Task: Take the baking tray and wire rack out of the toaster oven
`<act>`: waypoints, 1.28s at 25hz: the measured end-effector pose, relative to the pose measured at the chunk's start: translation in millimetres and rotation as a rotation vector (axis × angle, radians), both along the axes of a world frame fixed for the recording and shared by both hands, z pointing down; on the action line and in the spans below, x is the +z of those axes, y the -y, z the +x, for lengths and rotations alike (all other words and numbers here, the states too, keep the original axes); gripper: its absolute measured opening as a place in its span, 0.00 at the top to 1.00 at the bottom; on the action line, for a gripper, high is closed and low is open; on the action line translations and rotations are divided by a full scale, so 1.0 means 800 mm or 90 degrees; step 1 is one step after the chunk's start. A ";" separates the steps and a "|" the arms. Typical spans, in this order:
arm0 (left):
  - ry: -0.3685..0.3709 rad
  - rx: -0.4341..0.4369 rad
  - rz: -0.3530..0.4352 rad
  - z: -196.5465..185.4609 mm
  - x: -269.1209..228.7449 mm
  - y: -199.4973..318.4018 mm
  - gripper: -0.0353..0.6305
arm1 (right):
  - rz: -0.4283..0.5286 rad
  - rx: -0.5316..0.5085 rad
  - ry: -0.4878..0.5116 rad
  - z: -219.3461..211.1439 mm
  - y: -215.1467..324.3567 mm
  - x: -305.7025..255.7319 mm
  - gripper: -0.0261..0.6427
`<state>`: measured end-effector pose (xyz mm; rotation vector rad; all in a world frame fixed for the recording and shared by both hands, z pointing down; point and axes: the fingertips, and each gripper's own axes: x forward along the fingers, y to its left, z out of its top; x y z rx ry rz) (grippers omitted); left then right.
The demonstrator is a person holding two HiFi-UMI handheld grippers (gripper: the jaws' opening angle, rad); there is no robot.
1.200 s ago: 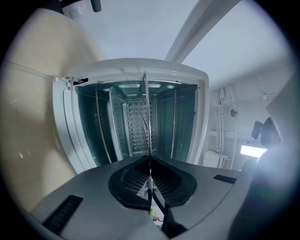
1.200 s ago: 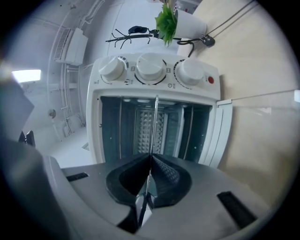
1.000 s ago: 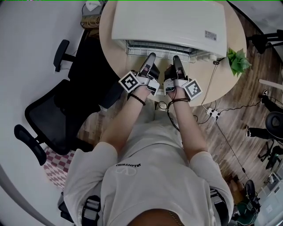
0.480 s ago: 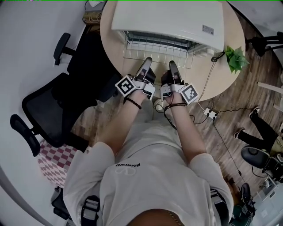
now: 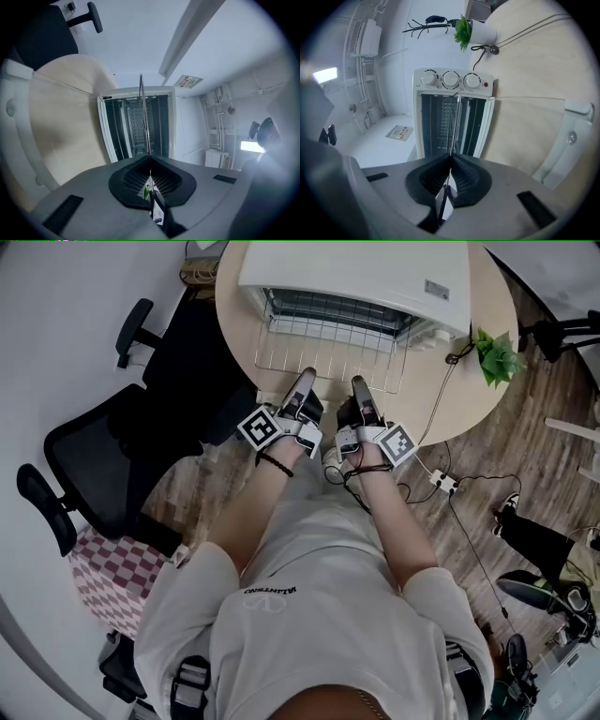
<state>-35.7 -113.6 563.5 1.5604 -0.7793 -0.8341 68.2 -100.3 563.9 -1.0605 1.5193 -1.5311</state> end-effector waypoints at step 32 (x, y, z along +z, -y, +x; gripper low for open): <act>-0.024 -0.003 0.032 -0.015 -0.142 -0.114 0.94 | 0.082 -0.119 -0.029 -0.019 -0.110 -0.141 0.95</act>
